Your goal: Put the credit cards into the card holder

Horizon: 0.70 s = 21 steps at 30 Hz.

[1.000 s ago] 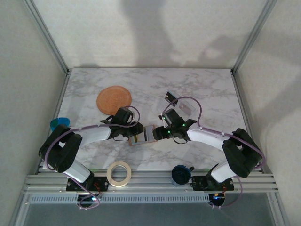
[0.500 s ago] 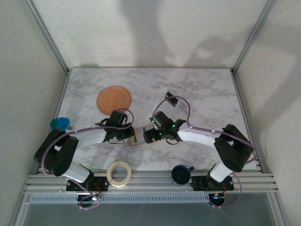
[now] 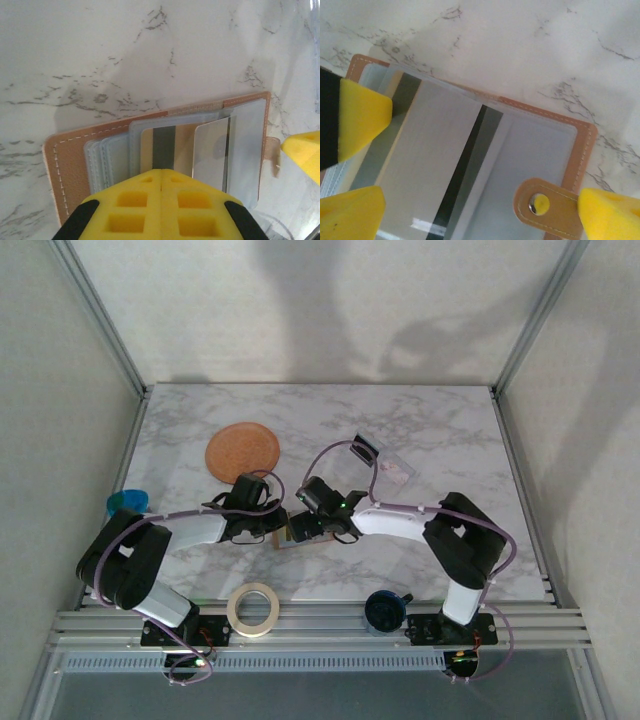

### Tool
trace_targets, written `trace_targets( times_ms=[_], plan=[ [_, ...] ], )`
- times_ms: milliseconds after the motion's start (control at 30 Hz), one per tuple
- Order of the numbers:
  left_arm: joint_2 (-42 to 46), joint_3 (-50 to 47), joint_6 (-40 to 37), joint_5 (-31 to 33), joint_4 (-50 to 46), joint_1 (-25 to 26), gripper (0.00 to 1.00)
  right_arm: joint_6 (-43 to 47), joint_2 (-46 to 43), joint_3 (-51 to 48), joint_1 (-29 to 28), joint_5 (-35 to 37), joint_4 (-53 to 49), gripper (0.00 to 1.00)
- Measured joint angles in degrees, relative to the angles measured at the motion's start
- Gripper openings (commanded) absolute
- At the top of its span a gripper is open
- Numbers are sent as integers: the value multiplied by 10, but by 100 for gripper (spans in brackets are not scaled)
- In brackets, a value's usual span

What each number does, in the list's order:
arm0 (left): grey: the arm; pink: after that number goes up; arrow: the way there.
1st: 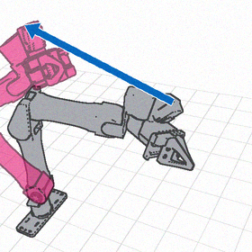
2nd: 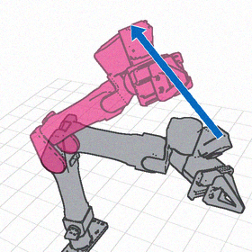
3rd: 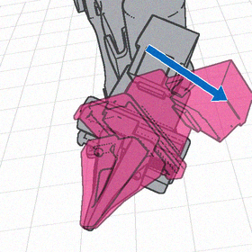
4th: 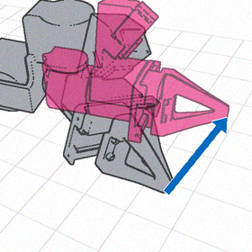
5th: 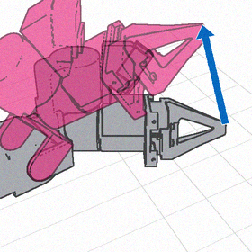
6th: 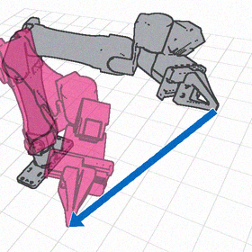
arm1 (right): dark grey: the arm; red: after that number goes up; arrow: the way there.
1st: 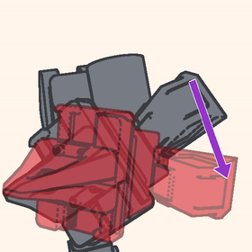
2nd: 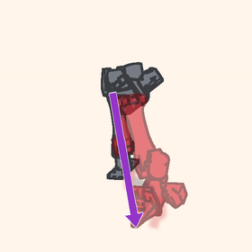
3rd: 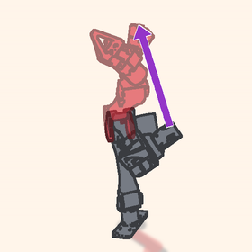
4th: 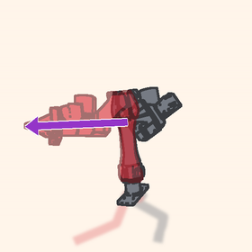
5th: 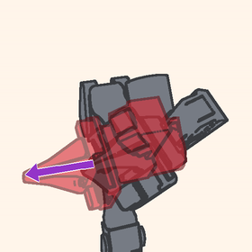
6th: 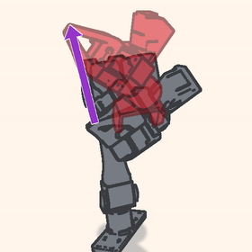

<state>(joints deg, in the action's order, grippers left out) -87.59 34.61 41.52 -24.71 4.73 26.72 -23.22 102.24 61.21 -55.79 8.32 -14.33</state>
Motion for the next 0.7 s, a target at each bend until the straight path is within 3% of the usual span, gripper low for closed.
trace_targets(
  times_ms=[433,700],
  plan=[
    [-3,-3,-9,-14,8,-6,1,-11,-2,-46,-1,66,40,99],
    [-4,-7,-11,-17,16,-7,1,-9,-17,-54,-1,63,25,99]
  ],
)
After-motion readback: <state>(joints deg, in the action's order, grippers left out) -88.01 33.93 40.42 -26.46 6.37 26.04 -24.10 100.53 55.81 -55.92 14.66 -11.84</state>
